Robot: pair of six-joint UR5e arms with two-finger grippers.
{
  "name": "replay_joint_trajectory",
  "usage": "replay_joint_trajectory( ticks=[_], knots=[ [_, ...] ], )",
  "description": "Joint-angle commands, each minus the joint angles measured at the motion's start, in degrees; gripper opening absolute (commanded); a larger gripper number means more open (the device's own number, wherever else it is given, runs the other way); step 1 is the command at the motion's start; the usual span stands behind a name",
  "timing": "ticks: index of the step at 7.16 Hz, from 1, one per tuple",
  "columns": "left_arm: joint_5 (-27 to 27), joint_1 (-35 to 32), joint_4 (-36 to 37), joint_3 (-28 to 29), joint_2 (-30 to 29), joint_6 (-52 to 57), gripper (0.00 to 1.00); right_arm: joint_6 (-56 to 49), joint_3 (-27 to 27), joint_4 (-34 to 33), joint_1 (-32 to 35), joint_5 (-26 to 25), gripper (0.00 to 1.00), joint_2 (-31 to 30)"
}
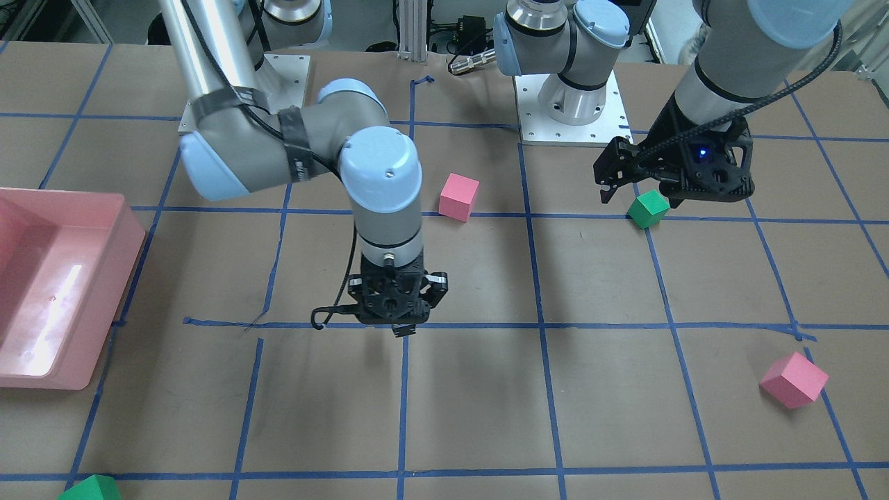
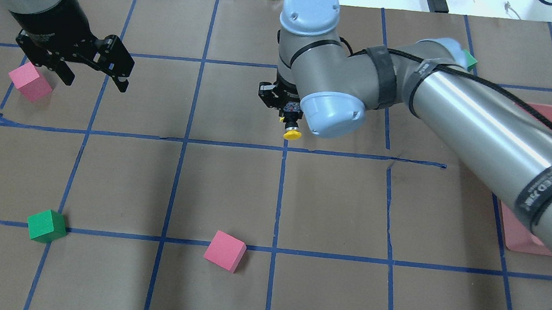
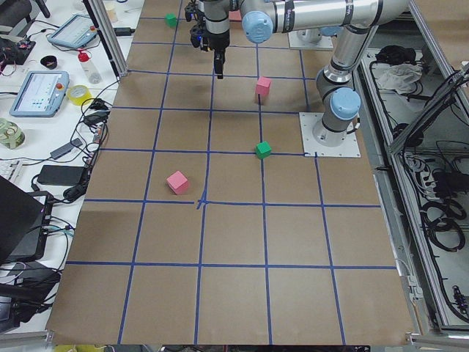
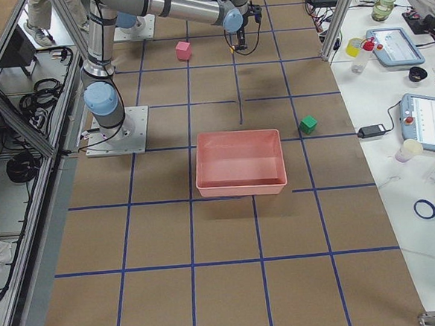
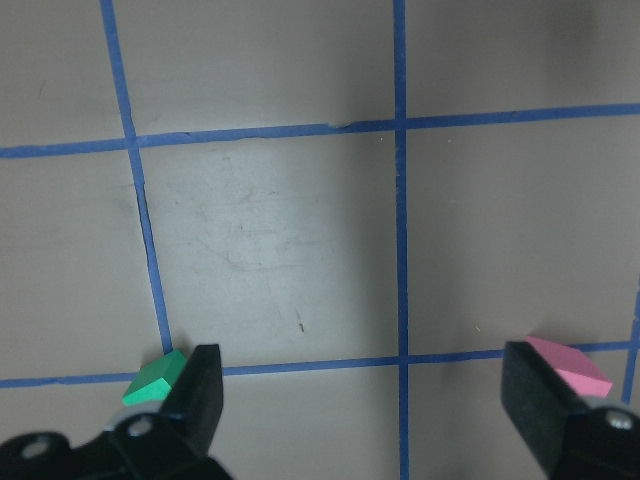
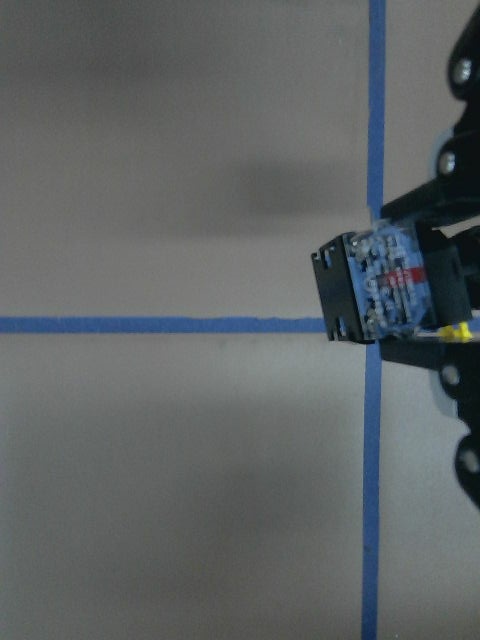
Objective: Align button upright
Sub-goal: 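Lower the button onto the table and open the right gripper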
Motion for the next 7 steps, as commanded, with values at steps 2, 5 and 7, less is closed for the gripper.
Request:
replay_joint_trajectory(
  ticks=[2,5,7],
  knots=[
    [0.09,0.00,0.00,0.00,-0.04,0.00,1.00,4.05,0.58,-2.17,1.90,-0.19,0.00,3.73],
    [0.18,0.00,-0.17,0.00,-0.04,0.00,1.00,3.52,2.25,-2.78,1.99,-0.19,0.00,4.61],
    [0.26,0.00,-0.17,0.00,-0.04,0.00,1.00,3.52,3.39,-2.96,1.99,-0.19,0.00,4.88]
  ],
)
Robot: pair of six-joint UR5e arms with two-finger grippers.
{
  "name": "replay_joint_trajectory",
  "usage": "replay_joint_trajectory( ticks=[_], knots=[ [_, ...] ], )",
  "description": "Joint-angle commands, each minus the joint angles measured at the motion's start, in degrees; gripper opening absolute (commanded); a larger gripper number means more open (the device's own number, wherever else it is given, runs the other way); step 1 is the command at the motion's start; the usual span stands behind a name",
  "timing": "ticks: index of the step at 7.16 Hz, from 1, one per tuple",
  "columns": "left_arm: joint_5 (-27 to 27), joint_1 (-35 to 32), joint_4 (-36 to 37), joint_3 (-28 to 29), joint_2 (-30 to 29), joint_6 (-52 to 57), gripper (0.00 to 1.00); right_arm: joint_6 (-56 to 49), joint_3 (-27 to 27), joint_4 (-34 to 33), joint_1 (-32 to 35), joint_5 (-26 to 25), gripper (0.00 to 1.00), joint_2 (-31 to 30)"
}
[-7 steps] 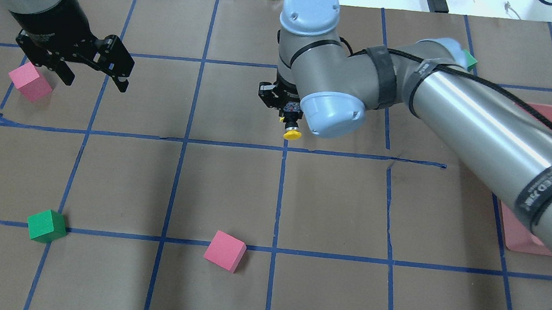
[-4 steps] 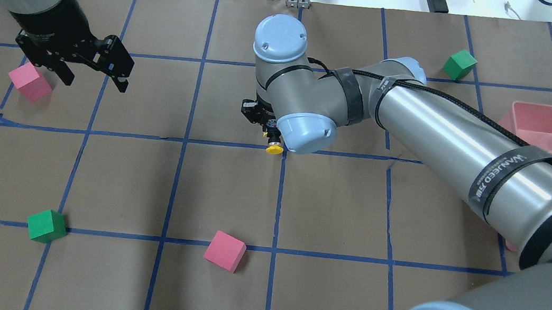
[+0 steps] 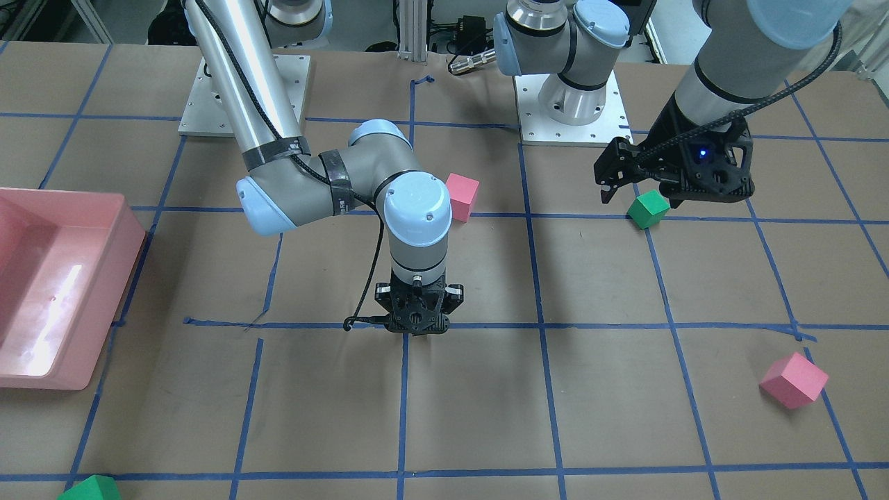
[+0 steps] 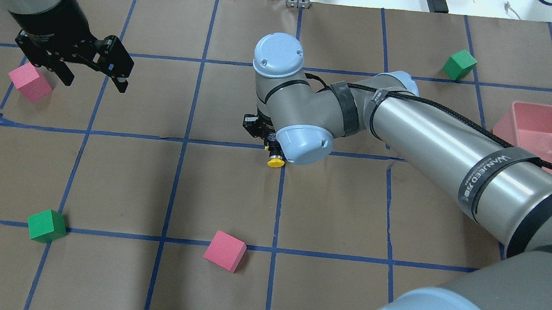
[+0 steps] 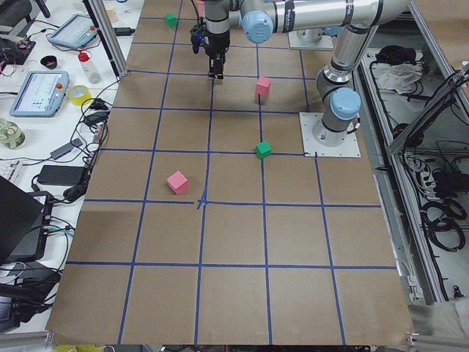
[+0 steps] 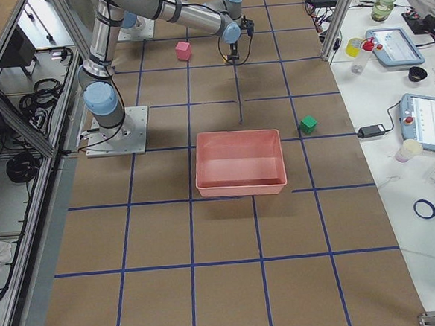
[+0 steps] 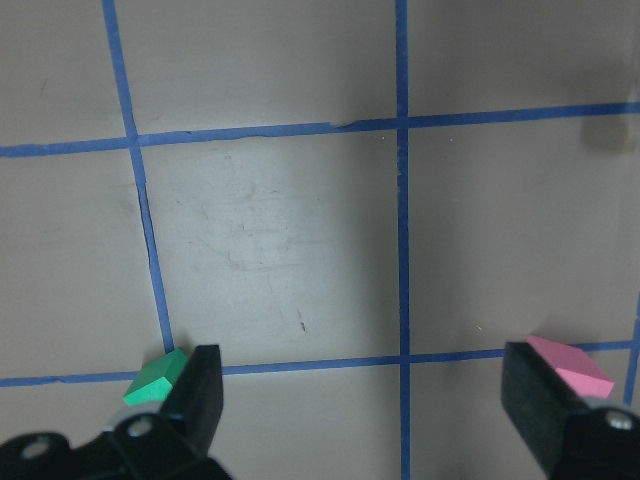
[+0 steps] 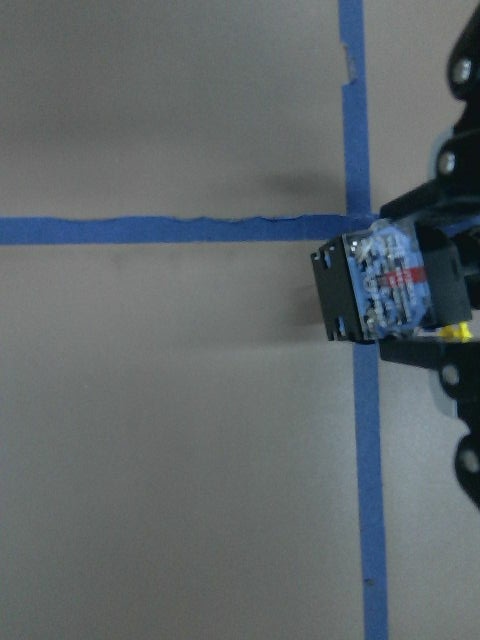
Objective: Align button upright
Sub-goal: 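Lower the button onto the table and open the right gripper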
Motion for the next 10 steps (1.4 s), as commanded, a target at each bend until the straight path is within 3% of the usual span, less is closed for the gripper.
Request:
replay_joint_trajectory(
  ticks=[1,3,5,6,9,10],
  knots=[
    [0.16,0.00,-0.14,0.00,-0.03,0.00,1.00,0.00,0.73,-0.16,0.01,0.00,0.03,0.08],
    [0.16,0.00,-0.23,-0.09,-0.03,0.09,1.00,0.00,0.64,-0.25,0.01,0.09,0.33,-0.36],
    [0.07,0.00,-0.32,-0.09,-0.03,0.09,1.00,-0.18,0.12,-0.25,0.01,0.17,0.91,-0.88],
    [-0.10,0.00,-0.23,-0.09,-0.03,0.09,1.00,-0.61,-0.75,0.10,-0.08,0.18,0.99,-2.19],
    [-0.11,0.00,-0.32,-0.09,-0.03,0.09,1.00,-3.58,-2.16,0.98,-2.18,0.09,1.00,-5.52],
    [-0.02,0.00,-0.23,-0.09,-0.03,0.09,1.00,-7.61,-3.82,9.07,-6.02,0.09,1.00,-9.37]
  ],
)
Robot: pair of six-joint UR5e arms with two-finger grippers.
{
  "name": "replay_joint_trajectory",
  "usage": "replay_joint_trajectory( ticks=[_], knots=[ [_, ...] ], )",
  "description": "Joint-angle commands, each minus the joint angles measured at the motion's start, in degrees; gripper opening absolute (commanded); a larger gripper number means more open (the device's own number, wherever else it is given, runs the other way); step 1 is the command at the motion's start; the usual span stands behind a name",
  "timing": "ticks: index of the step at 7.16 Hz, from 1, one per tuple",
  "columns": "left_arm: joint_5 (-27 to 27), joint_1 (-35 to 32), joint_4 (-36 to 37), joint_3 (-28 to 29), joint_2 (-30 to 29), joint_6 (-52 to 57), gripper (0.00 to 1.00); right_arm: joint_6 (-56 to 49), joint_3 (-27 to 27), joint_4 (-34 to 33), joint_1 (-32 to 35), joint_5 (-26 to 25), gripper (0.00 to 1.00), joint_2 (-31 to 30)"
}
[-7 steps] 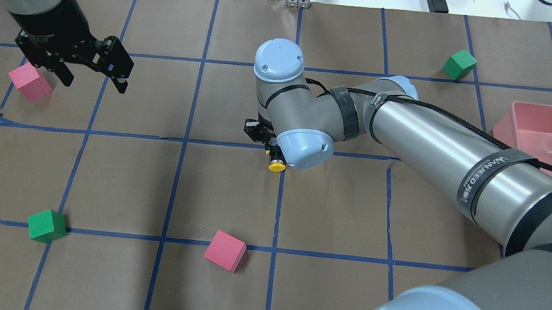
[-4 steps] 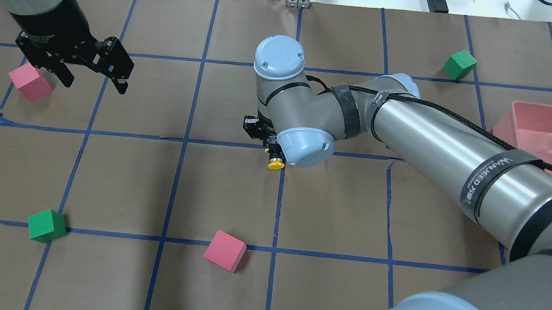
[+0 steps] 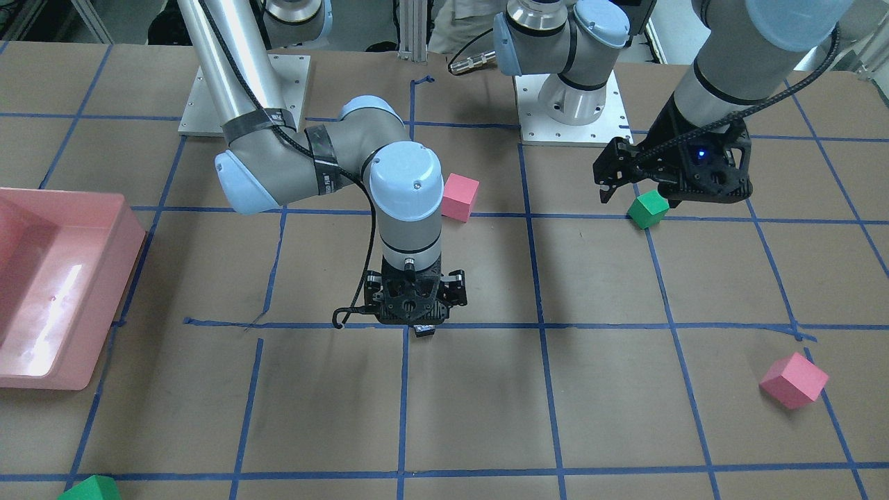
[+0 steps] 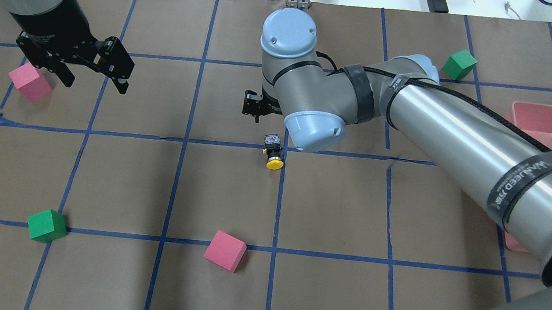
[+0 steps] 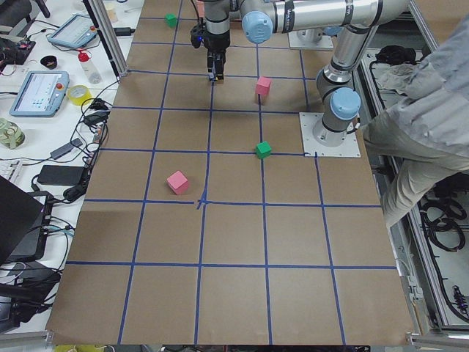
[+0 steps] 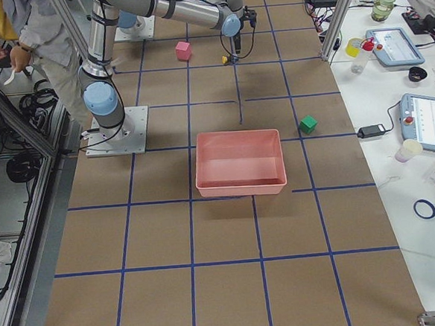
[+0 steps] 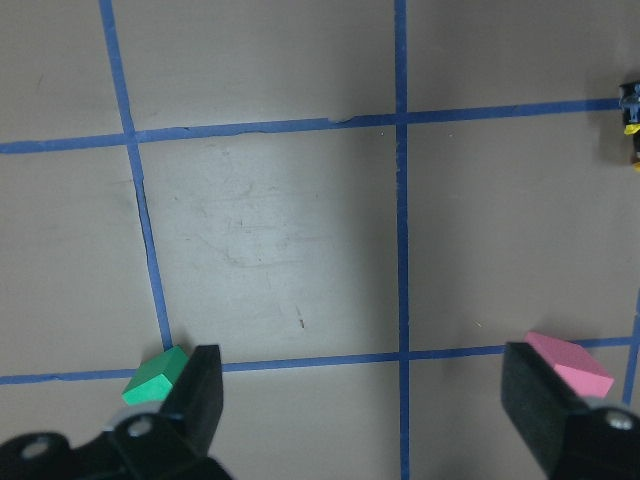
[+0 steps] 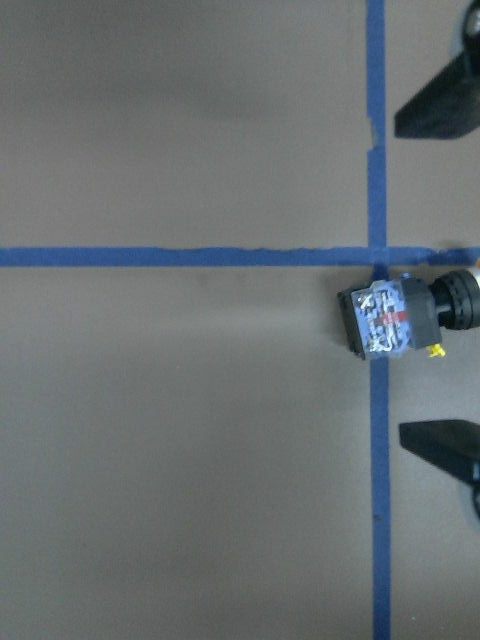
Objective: Align button upright
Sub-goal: 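Lower the button onto the table and open the right gripper, then raise the right gripper away from the button toward the bin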
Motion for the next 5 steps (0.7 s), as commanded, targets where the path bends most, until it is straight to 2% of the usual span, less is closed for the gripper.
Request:
replay_joint_trajectory(
  ticks=[1,2,3,4,5],
  knots=[
    [0.07,0.00,-0.39,0.17,0.17,0.35,1.00,-10.67,-2.71,17.02,-8.38,-0.01,1.00,-9.18],
    [-0.63,0.00,-0.22,0.17,-0.69,0.53,1.00,-18.31,-4.20,23.47,-14.52,-0.01,1.00,-15.75],
    [-0.81,-0.09,-0.13,0.35,-0.62,0.53,1.00,-22.56,-6.74,33.46,-20.49,-0.18,1.00,-20.69],
    [-0.90,-0.09,-0.30,0.18,-0.79,-0.08,1.00,-27.13,-7.81,38.26,-22.99,-0.18,1.00,-23.35],
    [-0.29,-0.09,-0.05,0.35,-0.62,0.26,1.00,-27.52,-7.65,38.30,-23.80,0.16,1.00,-24.51]
  ],
)
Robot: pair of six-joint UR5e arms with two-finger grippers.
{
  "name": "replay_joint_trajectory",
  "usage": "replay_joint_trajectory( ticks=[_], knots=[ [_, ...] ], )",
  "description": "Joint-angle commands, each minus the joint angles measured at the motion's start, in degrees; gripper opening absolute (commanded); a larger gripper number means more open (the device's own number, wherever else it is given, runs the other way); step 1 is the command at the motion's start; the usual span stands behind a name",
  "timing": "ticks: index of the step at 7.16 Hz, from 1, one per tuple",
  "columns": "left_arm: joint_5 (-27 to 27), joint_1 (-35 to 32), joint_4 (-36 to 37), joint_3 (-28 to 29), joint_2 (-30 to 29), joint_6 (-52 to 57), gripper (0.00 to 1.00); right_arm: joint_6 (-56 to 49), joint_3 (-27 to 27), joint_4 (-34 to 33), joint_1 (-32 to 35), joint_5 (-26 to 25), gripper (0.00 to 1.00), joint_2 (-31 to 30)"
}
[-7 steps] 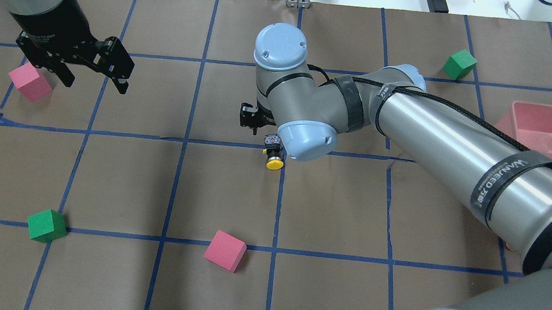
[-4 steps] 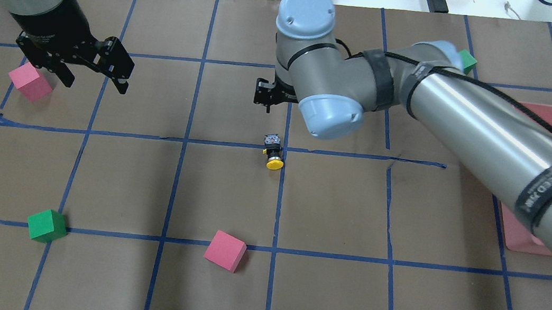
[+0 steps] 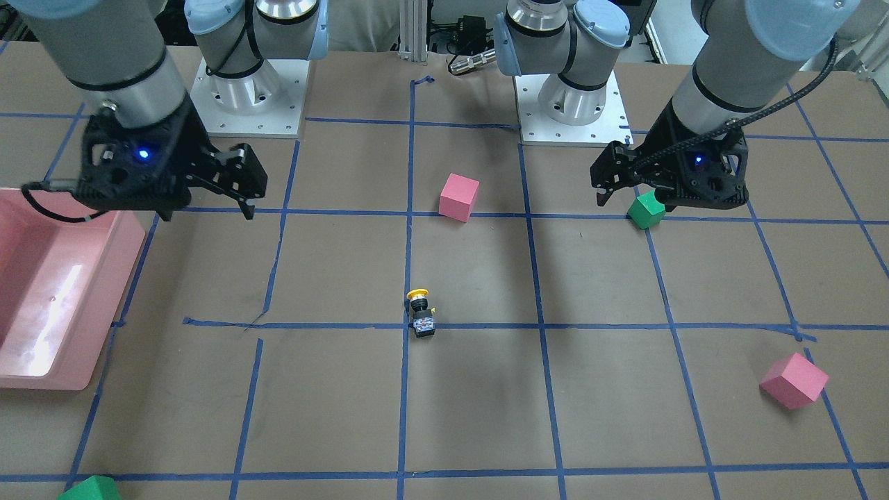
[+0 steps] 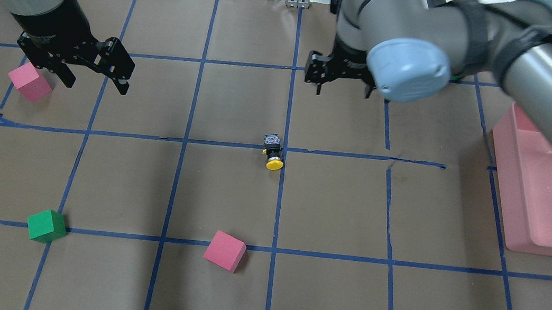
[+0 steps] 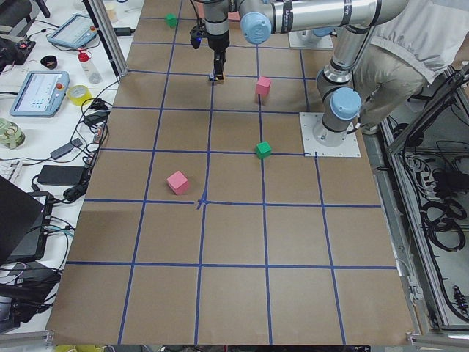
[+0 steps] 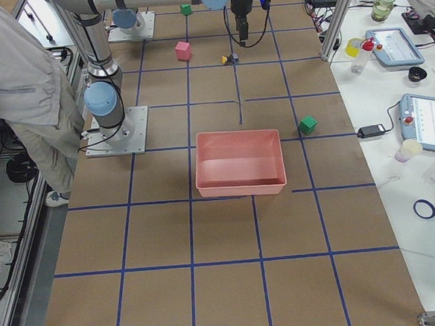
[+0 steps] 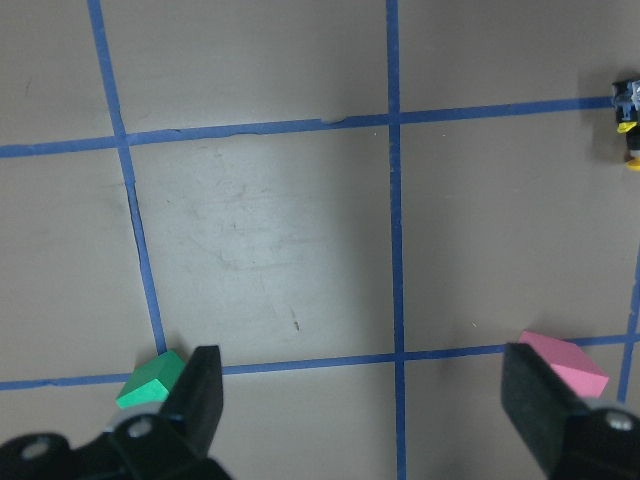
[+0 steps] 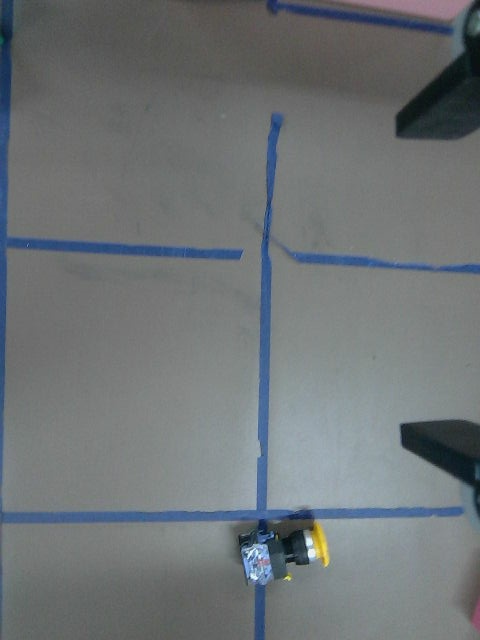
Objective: Align button upright
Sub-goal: 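Raise the right gripper away from the button toward the bin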
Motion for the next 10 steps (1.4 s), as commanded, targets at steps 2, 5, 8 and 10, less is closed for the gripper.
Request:
replay_joint_trajectory(
  ticks=[2,5,8,10],
  knots=[
    [1.27,0.16,0.51,-0.34,-0.21,0.33,1.00,-2.74,-0.33,3.39,-2.41,0.08,1.00,-4.47],
    [1.11,0.16,13.71,-7.26,-1.53,-0.45,1.00,-2.83,0.38,3.21,-1.80,0.86,1.00,-4.31],
    [-1.54,-2.72,21.76,-10.88,-2.06,-0.63,1.00,-4.50,1.17,3.30,-1.62,0.77,1.00,-4.22],
    [-1.62,-8.17,36.02,-16.30,-4.59,-6.74,1.00,-4.59,1.35,3.30,-1.71,0.16,1.00,-4.31]
  ],
)
